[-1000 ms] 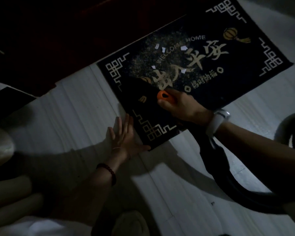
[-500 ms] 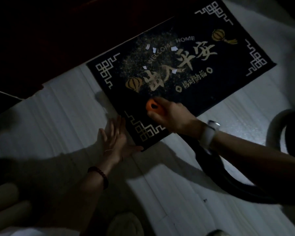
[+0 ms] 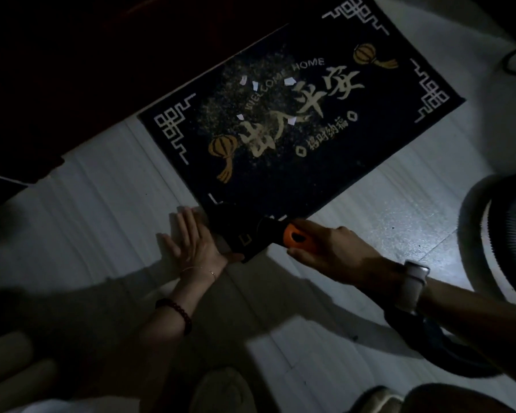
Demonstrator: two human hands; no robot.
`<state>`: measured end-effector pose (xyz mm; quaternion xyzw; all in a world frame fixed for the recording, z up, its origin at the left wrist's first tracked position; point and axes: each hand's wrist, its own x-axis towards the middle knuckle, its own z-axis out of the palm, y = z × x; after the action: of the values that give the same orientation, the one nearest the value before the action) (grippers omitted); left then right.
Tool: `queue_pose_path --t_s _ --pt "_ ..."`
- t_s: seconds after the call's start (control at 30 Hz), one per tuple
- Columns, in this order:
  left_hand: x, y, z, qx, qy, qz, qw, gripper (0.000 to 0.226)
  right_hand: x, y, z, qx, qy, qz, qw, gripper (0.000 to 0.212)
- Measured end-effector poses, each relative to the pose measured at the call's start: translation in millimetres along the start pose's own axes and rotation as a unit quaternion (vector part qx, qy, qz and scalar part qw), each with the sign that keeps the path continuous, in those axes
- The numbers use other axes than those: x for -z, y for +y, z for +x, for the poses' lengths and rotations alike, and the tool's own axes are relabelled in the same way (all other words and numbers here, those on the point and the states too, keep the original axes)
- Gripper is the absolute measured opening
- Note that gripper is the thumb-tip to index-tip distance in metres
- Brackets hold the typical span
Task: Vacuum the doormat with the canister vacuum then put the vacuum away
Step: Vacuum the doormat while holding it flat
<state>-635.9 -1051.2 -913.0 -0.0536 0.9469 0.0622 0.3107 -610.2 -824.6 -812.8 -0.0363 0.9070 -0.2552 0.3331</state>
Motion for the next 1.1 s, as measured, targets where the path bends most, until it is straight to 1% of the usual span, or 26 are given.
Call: queue_pose_path --t_s 0.03,0.1,0.13,0.17,0.27,0.33,0.4,0.47,0.6,0.73,0.8,0.87,0.9,0.97,1.0,1.07,1.1 --pt "0 -1 1 -0.008 -0.001 0.001 1.000 0.140 3 -3 9 0.012 0.033 0.005 0.999 0.059" --pt "0 -3 1 -0.021 -0.004 -0.004 1.000 0.154 5 -10 33 0.023 0.086 0.018 0.996 0.059" --pt "0 -4 1 -0.024 -0.008 -0.008 1.000 0.160 4 -15 42 0.022 0.092 0.025 0.995 0.060" --pt "-1 -4 1 -0.026 -0.008 -0.009 1.000 0.160 3 -17 47 0.022 0.091 0.025 0.995 0.060" --pt "0 -2 -2 -0.027 -0.007 -0.003 1.000 0.134 -16 -2 23 0.019 0.064 0.013 0.998 0.059" --pt "1 -2 -1 -0.055 0.008 -0.002 0.998 0.128 -24 20 -8 0.011 0.037 0.004 0.999 0.059" --pt "5 -2 0 -0.088 -0.010 0.018 0.996 0.125 -23 41 -37 -0.006 0.008 -0.001 1.000 0.059" --pt "7 -3 3 -0.104 -0.033 0.044 0.993 0.123 -16 53 -55 -0.012 -0.008 -0.001 1.000 0.059" --pt "15 -8 4 -0.118 -0.054 0.036 0.991 0.118 -11 47 -46 0.027 0.031 -0.015 0.999 0.061" --pt "22 -12 4 -0.109 -0.061 0.024 0.992 0.099 -20 41 -31 0.030 0.050 -0.042 0.997 0.061" --pt "21 -8 4 -0.097 -0.044 0.025 0.994 0.086 -18 57 -42 0.013 0.068 -0.018 0.997 0.061" --pt "19 0 3 -0.077 -0.028 0.037 0.996 0.079 -4 84 -54 -0.040 0.103 0.003 0.994 0.060" --pt "18 5 3 -0.068 -0.024 0.043 0.996 0.081 5 100 -57 -0.082 0.129 0.019 0.988 0.059" --pt "14 13 3 -0.049 -0.026 0.049 0.997 0.097 25 122 -59 -0.168 0.194 0.067 0.964 0.058" --pt "13 15 3 -0.044 -0.027 0.047 0.998 0.105 29 125 -60 -0.189 0.220 0.071 0.954 0.058" --pt "10 17 4 -0.039 -0.019 0.046 0.998 0.112 22 115 -61 -0.188 0.240 0.058 0.951 0.059" --pt "10 18 5 -0.037 -0.016 0.051 0.998 0.112 13 103 -61 -0.169 0.228 0.043 0.958 0.059"
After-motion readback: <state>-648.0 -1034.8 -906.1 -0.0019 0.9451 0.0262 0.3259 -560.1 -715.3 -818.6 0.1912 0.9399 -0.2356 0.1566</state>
